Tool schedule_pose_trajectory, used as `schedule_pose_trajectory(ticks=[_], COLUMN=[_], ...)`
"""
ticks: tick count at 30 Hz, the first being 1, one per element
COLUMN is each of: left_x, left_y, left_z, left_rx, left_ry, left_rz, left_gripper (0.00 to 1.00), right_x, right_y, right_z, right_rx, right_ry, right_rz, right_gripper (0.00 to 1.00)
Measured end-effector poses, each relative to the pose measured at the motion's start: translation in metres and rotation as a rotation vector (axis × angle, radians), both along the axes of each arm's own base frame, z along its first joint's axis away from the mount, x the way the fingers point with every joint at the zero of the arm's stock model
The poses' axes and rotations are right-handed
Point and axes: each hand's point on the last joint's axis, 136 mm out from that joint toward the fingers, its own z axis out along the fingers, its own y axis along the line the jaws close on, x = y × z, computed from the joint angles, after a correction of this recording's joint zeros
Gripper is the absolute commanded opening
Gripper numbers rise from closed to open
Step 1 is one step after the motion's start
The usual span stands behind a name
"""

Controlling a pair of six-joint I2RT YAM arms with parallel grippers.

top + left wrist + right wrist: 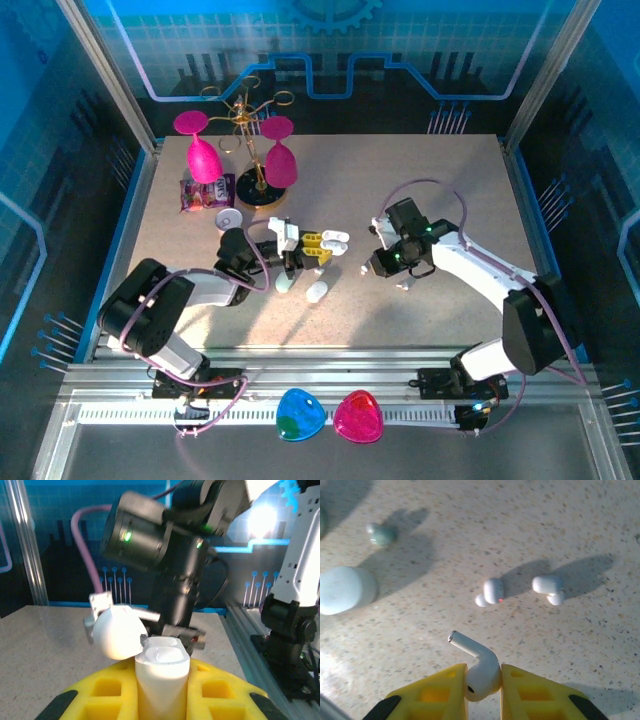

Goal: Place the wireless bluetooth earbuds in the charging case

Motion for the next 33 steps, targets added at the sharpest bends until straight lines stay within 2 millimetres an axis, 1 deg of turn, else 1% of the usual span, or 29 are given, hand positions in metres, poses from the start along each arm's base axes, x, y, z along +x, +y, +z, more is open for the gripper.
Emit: schedule_pose_trajectory(ticks=[2,5,8,10,14,20,23,26,27,28,31,33], left_x=[0.005,0.009,0.012,0.014,0.02,0.023,0.022,0.022,0.022,0.023,0.022,0.022], left_y=[-0.001,-0.001,-0.002,-0.001,0.002,0.017,0.022,0.024,0.025,0.026,0.026,0.026], left_z=[-0.009,-0.018,-0.023,-0.024,-0.024,-0.03,-0.032,-0.031,-0.031,-0.03,-0.029,-0.028], left_rx=[0.013,0.026,0.032,0.033,0.034,0.044,0.048,0.048,0.047,0.046,0.045,0.043], left_ry=[0.012,0.021,0.028,0.026,0.014,0.022,0.017,0.012,0.01,0.008,0.005,0.003], left_rz=[0.015,0.029,0.04,0.053,0.088,0.152,0.173,0.184,0.187,0.189,0.192,0.192], left_gripper=[0.03,0.03,0.04,0.04,0.04,0.03,0.03,0.02,0.02,0.03,0.03,0.03], right_x=[-0.004,-0.008,-0.009,-0.01,-0.015,-0.019,-0.021,-0.023,-0.023,-0.023,-0.022,-0.021], right_y=[0.007,0.013,0.014,0.012,0.017,0.017,0.015,0.012,0.011,0.011,0.01,0.012], right_z=[0.014,0.029,0.031,0.023,-0.006,-0.043,-0.059,-0.071,-0.072,-0.073,-0.073,-0.07], right_rx=[0.012,0.03,0.023,-0.004,-0.079,-0.144,-0.169,-0.194,-0.199,-0.201,-0.201,-0.189], right_ry=[-0.017,-0.048,-0.058,-0.039,0.029,0.116,0.16,0.19,0.195,0.196,0.199,0.195], right_rz=[0.028,0.059,0.073,0.075,0.113,0.124,0.124,0.117,0.112,0.105,0.086,0.064], right_gripper=[0.21,0.21,0.22,0.23,0.24,0.24,0.25,0.26,0.3,0.37,0.51,0.56])
